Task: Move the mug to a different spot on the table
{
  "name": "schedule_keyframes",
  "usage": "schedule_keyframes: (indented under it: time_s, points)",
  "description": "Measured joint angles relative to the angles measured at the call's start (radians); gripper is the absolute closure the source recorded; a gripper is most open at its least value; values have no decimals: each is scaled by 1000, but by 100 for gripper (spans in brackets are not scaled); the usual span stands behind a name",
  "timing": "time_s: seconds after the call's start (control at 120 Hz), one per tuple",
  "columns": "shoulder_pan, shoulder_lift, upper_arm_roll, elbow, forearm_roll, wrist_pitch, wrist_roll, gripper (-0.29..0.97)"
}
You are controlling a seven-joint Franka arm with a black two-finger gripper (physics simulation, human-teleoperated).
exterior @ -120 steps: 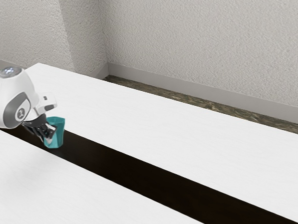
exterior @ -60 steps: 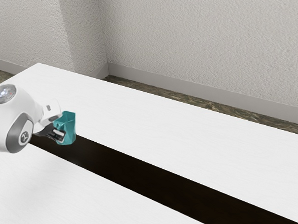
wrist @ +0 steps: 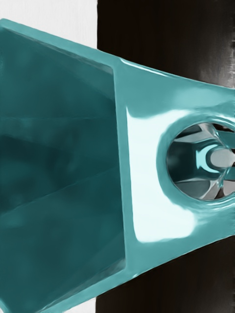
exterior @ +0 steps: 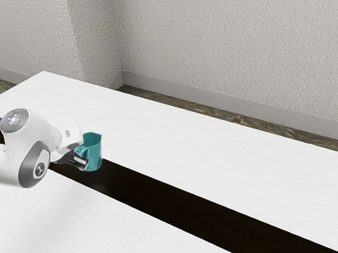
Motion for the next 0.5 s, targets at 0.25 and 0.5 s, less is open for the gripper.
schedule_keyframes:
  time_s: [0.25, 0.5]
  points:
    - [-2, 18, -64, -9, -47, 20, 16, 67]
    - [-4, 70, -77, 1, -67, 48, 36, 67]
